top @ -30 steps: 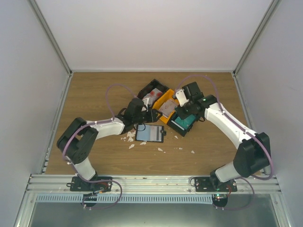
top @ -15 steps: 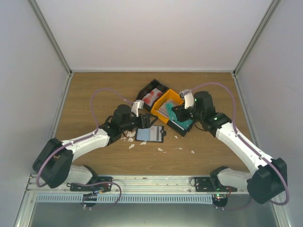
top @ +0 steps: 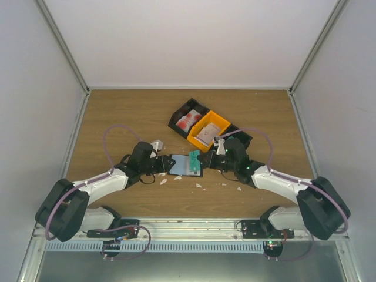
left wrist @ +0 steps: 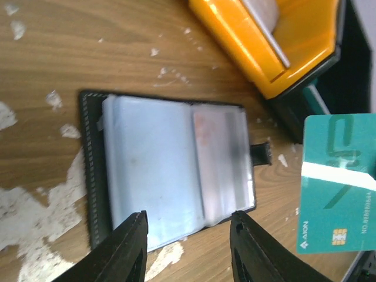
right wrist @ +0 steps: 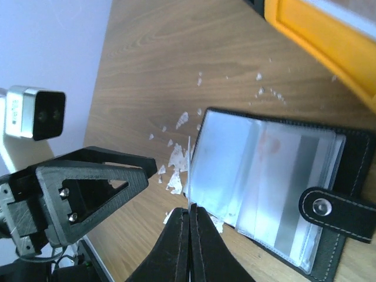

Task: Put the credit cards into the card holder
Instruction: Insert the credit card into the card holder.

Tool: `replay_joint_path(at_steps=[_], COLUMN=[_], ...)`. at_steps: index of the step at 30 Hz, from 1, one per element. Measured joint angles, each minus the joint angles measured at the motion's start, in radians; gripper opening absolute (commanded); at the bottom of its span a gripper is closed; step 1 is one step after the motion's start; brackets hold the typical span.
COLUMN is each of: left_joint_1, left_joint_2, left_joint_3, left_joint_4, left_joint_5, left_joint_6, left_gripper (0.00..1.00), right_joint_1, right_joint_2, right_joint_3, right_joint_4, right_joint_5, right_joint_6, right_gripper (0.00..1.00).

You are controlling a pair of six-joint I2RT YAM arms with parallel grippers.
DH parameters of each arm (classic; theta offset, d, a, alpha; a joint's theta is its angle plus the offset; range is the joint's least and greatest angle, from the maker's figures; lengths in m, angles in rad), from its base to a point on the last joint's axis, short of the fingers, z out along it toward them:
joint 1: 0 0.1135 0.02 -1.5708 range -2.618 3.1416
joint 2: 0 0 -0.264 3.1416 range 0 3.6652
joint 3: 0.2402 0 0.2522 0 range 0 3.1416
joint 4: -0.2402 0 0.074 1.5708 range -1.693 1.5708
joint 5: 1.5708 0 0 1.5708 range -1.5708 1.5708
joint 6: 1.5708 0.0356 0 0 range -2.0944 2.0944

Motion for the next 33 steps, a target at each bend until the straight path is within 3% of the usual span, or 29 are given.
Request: replay_joint_path(at_steps=[8, 18, 33], left_joint_1=[0.033, 0.058, 0.061], left_joint_2=[0.04, 0.161, 0.211], left_joint_3=[-0.025, 0.008, 0.041], left_joint_4=[-0.013, -0.04, -0.058], left_joint_5=[-0.001, 0.023, 0.053], left_joint_6=[0.023, 0.042, 0.077], left_gripper=[0.28, 0.27, 0.23], right_joint_1=[0.047, 0.047, 0.047], right_joint_2=[0.161, 0.286, 0.375], right_joint_3=[-0.026, -0.019, -0.019], right_joint_4=[0.156, 0.22, 0.329], right_joint_5=[0.054, 0.087, 0.077], right_joint_6=[0.132, 0.185, 0.249], right_gripper=[0.0, 0.01, 0.01])
